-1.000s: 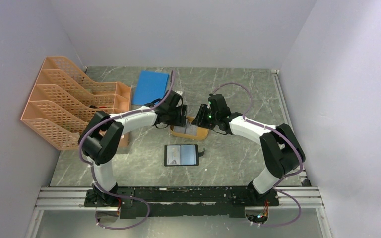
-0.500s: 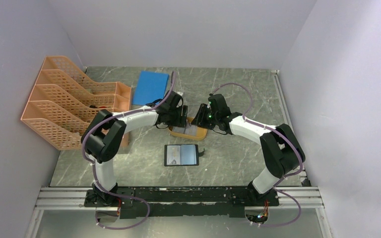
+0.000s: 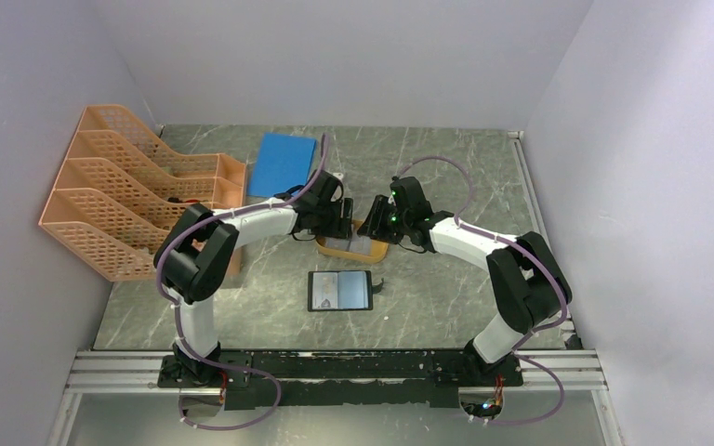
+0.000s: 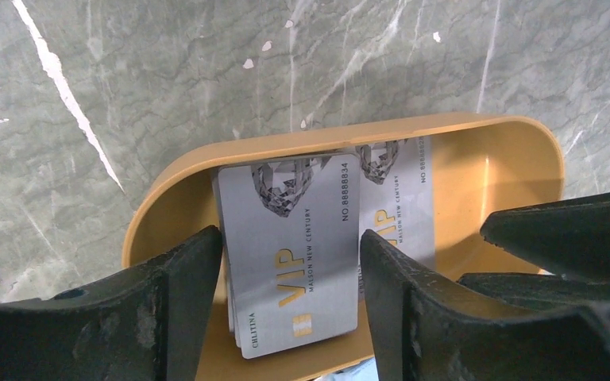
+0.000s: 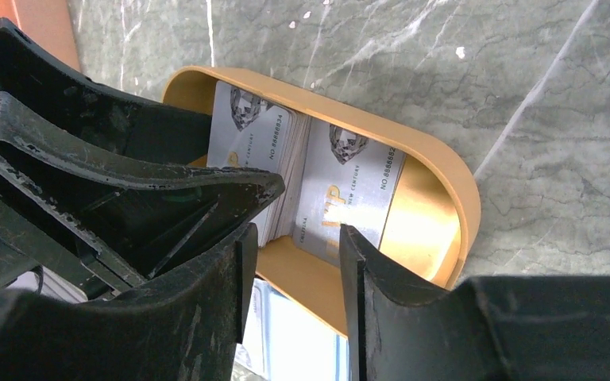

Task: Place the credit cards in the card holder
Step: Adjust the credit card in the storage box.

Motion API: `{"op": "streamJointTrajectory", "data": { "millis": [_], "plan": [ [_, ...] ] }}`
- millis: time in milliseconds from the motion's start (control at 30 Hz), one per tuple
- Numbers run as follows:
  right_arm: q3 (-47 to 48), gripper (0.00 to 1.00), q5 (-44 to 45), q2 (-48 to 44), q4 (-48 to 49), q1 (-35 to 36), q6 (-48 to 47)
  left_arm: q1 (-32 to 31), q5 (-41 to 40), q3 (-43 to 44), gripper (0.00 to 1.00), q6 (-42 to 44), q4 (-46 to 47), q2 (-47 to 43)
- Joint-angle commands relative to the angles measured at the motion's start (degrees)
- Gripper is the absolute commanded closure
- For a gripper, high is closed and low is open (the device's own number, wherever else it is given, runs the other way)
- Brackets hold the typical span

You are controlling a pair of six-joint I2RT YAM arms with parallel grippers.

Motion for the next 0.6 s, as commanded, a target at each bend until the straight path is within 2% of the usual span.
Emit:
{"op": "streamJointTrajectory", "data": {
  "millis": [0,333,467,567],
  "plan": [
    [-0.07,0.53,-0.96,0.5,1.02,-0.33,-0.19,0.08,2.01,2.9,0.3,-0.55,-1.45,-1.72],
    [1.85,0.41,-2.26,3.51,0.34,0.3,0.85,0.33,0.2,3.89,0.27,-0.16,-5.68,-9.19],
    [3.78,0.35,-1.52,5.71,0.2,1.58,2.05,0.59,-2.71,-0.2,0.28,-0.53,-5.36,-15.28],
    [4.45,0.32,-1.03,7.06,0.9,2.25,3.52,1.33,-7.74,-4.28,0.28,-0.48,-4.31,-18.25]
  ]
}}
